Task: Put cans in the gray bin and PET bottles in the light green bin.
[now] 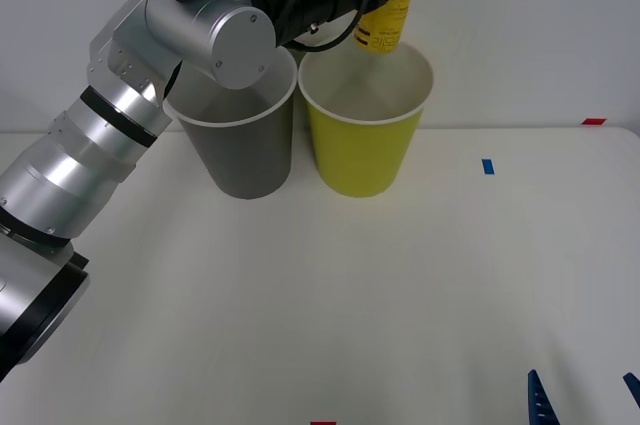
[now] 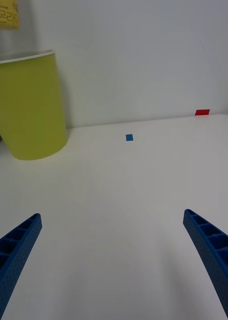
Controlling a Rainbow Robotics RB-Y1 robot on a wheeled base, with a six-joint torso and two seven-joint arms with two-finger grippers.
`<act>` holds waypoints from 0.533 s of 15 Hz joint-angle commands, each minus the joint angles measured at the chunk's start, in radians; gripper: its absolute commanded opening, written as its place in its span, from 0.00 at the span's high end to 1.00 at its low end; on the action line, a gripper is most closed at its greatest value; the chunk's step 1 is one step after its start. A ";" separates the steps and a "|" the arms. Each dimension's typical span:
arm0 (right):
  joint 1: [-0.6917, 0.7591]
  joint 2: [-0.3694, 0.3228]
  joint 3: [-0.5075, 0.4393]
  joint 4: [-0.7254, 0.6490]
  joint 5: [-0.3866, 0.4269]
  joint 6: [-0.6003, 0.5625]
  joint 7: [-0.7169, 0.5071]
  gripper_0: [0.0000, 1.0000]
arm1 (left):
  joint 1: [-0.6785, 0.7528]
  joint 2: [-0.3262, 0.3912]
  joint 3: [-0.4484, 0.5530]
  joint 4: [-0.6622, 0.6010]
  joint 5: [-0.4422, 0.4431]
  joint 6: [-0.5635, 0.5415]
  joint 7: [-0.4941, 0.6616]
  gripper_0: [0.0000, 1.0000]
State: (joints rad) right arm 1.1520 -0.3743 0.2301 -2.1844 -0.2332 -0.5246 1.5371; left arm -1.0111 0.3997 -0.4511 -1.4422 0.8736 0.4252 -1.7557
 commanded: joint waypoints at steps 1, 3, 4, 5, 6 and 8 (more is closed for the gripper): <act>0.000 0.000 0.000 0.000 0.000 0.000 0.000 0.02 | 0.000 0.016 0.000 -0.001 0.001 0.001 0.012 0.00; 0.000 0.000 0.000 0.000 0.000 0.000 0.000 0.02 | 0.000 0.016 0.000 0.000 -0.001 0.001 0.015 0.00; 0.000 0.000 0.000 0.000 0.000 0.000 0.000 0.02 | 0.000 0.018 0.000 -0.001 -0.001 0.001 0.015 0.00; 0.000 0.000 0.000 0.000 0.000 0.000 0.000 0.02 | 0.000 0.018 0.000 -0.001 -0.001 0.001 0.015 0.00; 0.000 0.000 0.000 0.000 0.000 0.000 0.000 0.02 | 0.000 0.018 0.000 -0.001 -0.001 0.001 0.018 0.00; 0.000 0.000 0.000 0.000 0.000 0.000 0.000 0.02 | 0.000 0.018 0.000 -0.001 0.004 0.001 0.025 0.00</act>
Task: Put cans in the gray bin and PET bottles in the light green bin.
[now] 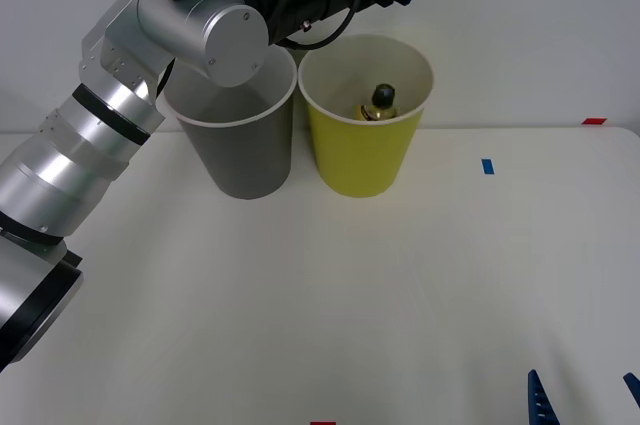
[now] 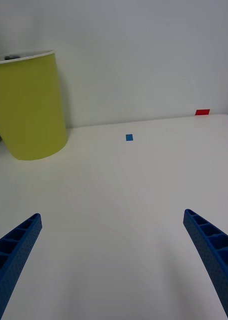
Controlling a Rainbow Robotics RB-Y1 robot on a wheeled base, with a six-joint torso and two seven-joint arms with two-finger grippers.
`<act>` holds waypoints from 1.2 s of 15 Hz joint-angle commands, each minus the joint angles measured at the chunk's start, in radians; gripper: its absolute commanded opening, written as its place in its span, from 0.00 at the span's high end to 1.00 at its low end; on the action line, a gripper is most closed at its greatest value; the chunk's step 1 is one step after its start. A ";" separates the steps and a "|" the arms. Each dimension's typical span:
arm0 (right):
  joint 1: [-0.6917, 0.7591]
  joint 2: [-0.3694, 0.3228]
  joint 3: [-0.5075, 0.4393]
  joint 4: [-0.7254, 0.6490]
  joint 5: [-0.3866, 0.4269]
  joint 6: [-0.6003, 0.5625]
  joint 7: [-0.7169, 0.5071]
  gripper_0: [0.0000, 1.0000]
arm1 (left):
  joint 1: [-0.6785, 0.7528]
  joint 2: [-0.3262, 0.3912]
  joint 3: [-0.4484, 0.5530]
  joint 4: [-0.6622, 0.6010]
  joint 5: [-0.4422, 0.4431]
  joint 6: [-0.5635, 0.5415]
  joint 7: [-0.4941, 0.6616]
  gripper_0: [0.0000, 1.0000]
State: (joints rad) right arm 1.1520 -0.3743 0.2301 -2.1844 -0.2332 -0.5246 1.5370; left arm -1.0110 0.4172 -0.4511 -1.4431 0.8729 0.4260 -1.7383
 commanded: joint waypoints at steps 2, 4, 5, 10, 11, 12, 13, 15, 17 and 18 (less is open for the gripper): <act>0.000 0.000 0.000 0.000 0.000 0.000 0.000 0.02 | 0.000 0.000 0.000 -0.007 0.011 0.011 0.009 0.00; 0.000 0.000 0.000 0.000 0.000 0.000 0.000 0.02 | 0.000 0.017 0.012 -0.066 0.015 0.132 0.016 0.00; 0.000 0.000 0.000 0.000 0.000 0.000 0.000 0.02 | 0.000 0.029 0.043 -0.117 0.018 0.228 0.019 0.00; 0.000 0.000 0.000 0.000 0.000 0.000 0.000 0.02 | 0.000 0.048 0.253 -0.293 0.000 0.646 0.011 0.00; 0.000 0.000 0.000 0.000 0.000 0.000 0.000 0.02 | 0.000 0.048 0.301 -0.318 -0.011 0.712 0.009 0.00; 0.000 0.000 0.000 0.000 0.000 0.000 0.000 0.02 | 0.000 0.048 0.341 -0.342 -0.021 0.769 0.006 0.00; 0.000 0.000 0.000 0.000 0.000 0.000 0.000 0.02 | 0.012 0.048 0.379 -0.373 -0.032 0.817 0.005 0.00; 0.000 0.000 0.000 0.000 0.000 0.000 0.000 0.02 | 0.120 0.046 0.445 -0.516 -0.071 0.827 0.002 0.00; 0.000 0.000 0.000 0.000 0.000 0.000 0.000 0.02 | 0.250 0.048 0.499 -0.689 -0.147 0.829 0.011 0.00; 0.000 0.000 0.000 0.000 0.000 0.000 0.000 0.02 | 0.304 0.051 0.529 -0.749 -0.156 0.830 0.014 0.00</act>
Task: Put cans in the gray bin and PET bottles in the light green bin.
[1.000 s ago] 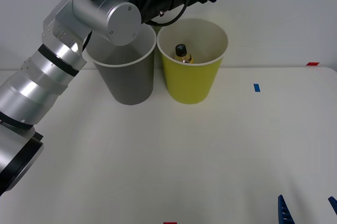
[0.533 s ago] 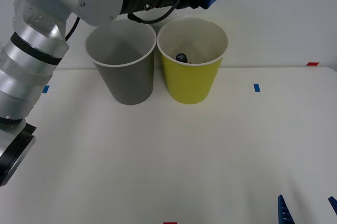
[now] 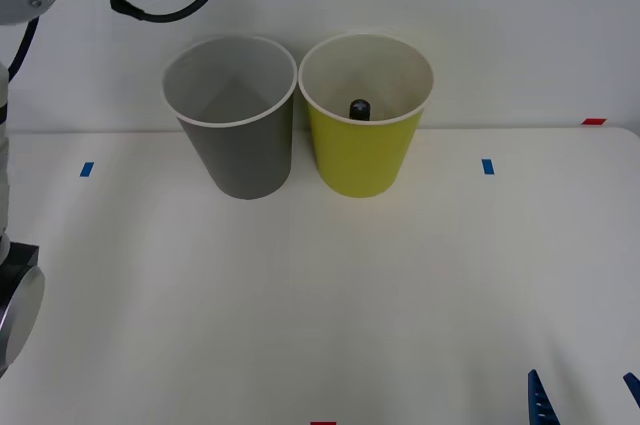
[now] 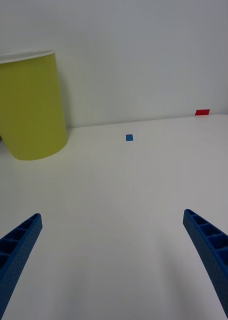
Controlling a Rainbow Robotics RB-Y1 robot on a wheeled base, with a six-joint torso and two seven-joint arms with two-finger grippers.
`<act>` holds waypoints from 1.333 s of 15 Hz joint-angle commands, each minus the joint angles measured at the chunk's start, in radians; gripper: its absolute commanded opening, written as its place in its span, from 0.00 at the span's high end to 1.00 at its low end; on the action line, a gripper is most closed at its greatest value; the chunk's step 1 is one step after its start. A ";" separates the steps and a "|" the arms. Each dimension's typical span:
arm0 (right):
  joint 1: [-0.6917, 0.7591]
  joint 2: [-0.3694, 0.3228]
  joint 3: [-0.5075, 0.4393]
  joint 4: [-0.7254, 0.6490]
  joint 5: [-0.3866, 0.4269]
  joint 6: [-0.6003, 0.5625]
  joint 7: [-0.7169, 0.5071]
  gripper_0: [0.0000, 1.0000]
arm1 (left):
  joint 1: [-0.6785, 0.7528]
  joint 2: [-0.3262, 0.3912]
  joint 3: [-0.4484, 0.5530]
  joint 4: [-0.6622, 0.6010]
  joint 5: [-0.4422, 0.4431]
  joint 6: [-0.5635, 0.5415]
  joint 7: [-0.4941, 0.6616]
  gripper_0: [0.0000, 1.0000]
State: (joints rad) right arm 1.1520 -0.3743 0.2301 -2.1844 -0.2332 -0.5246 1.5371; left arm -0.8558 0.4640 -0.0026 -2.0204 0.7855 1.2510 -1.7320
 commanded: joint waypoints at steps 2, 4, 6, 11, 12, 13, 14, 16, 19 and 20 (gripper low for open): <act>0.000 0.000 0.000 0.000 0.000 0.000 0.000 0.02 | 0.264 0.002 0.150 -0.278 -0.075 0.005 0.015 0.00; 0.000 0.000 0.000 0.000 0.000 0.000 0.000 0.02 | 0.359 0.002 0.194 -0.359 -0.078 0.005 0.020 0.00; 0.000 0.000 0.000 0.000 0.000 0.000 0.000 0.02 | 0.445 0.002 0.239 -0.429 -0.080 0.005 0.026 0.00; 0.000 0.000 0.000 0.000 0.000 0.000 0.000 0.02 | 0.704 0.002 0.309 -0.531 -0.078 -0.130 0.034 0.00; 0.000 0.000 0.000 0.000 0.000 0.000 0.000 0.02 | 0.765 0.002 0.316 -0.541 -0.077 -0.185 0.034 0.00; 0.000 0.000 0.000 0.000 0.000 0.000 0.000 0.02 | 0.816 0.002 0.322 -0.543 -0.074 -0.226 0.034 0.00; 0.000 0.000 0.000 0.000 0.000 0.000 0.000 0.02 | 0.874 0.002 0.328 -0.544 -0.068 -0.283 0.034 0.00; 0.000 0.000 0.000 0.000 0.000 0.000 0.000 0.02 | 1.006 0.001 0.329 -0.544 -0.058 -0.426 0.029 0.00; 0.000 0.000 0.000 0.000 0.000 0.000 0.000 0.02 | 1.192 0.002 0.303 -0.543 -0.052 -0.627 0.017 0.00; 0.000 0.000 0.000 0.000 0.000 0.000 0.000 0.02 | 1.253 0.002 0.282 -0.544 -0.058 -0.696 0.014 0.00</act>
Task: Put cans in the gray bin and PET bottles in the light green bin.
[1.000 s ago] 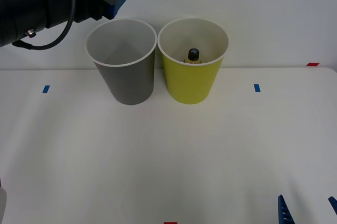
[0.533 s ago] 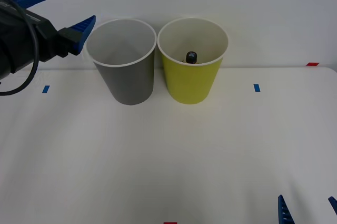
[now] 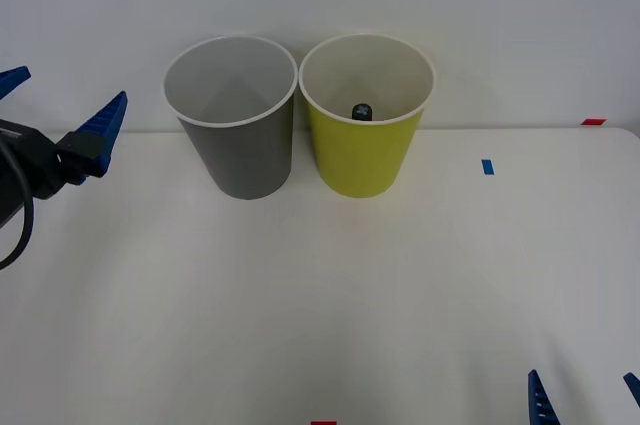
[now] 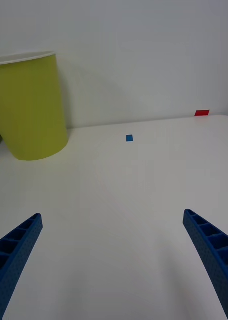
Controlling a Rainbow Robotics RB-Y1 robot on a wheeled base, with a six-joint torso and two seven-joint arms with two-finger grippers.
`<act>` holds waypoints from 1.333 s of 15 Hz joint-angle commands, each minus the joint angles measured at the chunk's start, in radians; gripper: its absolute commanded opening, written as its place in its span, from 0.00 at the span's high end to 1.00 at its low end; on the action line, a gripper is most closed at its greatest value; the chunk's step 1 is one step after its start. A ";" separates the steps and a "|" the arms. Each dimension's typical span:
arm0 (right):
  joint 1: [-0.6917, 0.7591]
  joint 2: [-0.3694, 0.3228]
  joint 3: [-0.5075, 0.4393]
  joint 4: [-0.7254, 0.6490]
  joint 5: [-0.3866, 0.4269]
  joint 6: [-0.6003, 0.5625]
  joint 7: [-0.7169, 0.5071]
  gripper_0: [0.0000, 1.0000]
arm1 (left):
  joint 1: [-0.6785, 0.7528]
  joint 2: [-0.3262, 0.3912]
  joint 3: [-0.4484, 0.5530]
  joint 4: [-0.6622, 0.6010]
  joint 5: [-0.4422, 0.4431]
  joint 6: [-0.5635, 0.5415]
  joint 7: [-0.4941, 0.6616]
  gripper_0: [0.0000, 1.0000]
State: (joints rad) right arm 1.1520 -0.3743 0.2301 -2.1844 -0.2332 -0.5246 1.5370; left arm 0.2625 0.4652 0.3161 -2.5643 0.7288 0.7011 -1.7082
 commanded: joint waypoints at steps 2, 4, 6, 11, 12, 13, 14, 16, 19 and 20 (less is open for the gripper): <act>0.000 0.000 0.000 0.000 0.000 0.000 0.000 0.02 | 0.238 0.001 -0.069 0.001 -0.003 -0.246 -0.019 0.00; 0.000 0.000 0.000 0.000 0.000 0.000 0.000 0.02 | 0.327 0.006 -0.095 0.001 0.004 -0.304 -0.030 0.00; 0.000 0.000 0.000 0.000 0.000 0.000 0.000 0.02 | 0.373 0.004 -0.104 -0.002 0.017 -0.311 -0.042 0.00; 0.000 0.000 0.000 0.000 0.000 0.000 0.000 0.02 | 0.477 -0.033 -0.161 0.013 0.052 -0.440 -0.197 0.00; 0.000 0.000 0.000 0.000 0.000 0.000 0.000 0.02 | 0.508 -0.025 -0.207 0.046 0.052 -0.540 -0.219 0.00; 0.000 0.000 0.000 0.000 0.000 0.000 0.000 0.02 | 0.534 -0.022 -0.244 0.064 0.044 -0.600 -0.220 0.00; 0.000 0.000 0.000 0.000 0.000 0.000 0.000 0.02 | 0.558 -0.019 -0.275 0.075 0.035 -0.643 -0.220 0.00; 0.000 0.000 0.000 0.000 0.000 0.000 0.000 0.02 | 0.609 0.004 -0.336 0.104 0.018 -0.746 -0.220 0.00; 0.000 0.000 0.000 0.000 0.000 0.000 0.000 0.02 | 0.692 0.062 -0.433 0.168 -0.057 -0.953 -0.217 0.00; 0.000 0.000 0.000 0.000 0.000 0.000 0.000 0.02 | 0.741 0.075 -0.456 0.170 -0.089 -1.003 -0.215 0.00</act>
State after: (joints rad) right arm 1.1520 -0.3743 0.2301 -2.1844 -0.2332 -0.5246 1.5370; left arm 0.9402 0.5136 -0.0987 -2.4133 0.6903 -0.2337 -1.9263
